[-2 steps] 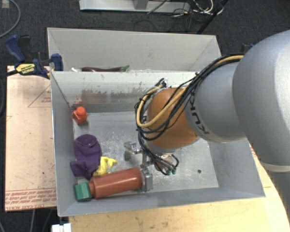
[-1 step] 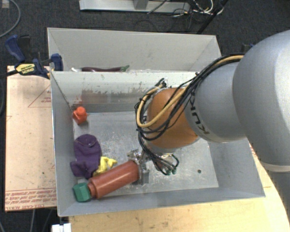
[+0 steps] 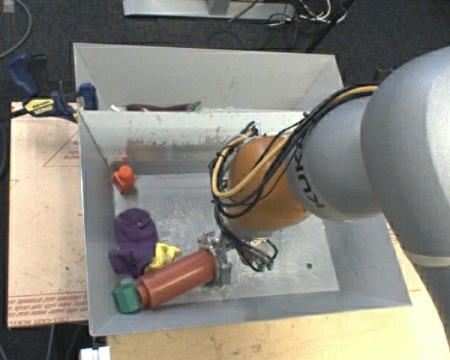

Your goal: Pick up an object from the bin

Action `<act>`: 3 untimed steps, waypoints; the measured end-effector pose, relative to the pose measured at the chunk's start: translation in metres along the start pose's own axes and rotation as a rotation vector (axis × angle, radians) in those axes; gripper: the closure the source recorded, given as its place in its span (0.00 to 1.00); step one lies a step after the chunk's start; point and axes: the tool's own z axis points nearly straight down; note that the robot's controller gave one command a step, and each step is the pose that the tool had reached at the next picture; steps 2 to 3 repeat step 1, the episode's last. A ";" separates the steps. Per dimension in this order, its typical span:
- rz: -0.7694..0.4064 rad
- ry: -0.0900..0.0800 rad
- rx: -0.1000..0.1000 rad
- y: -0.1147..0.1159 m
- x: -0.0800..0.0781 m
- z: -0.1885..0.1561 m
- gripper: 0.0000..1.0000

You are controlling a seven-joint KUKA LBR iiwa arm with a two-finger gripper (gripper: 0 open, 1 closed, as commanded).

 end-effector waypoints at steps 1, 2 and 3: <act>0.004 -0.003 0.000 -0.014 -0.021 -0.135 1.00; 0.004 -0.003 0.000 -0.014 -0.021 -0.135 1.00; 0.004 -0.003 0.000 -0.014 -0.021 -0.135 1.00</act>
Offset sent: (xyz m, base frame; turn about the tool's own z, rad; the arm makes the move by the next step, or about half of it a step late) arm 0.0000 0.0000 0.0000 0.0000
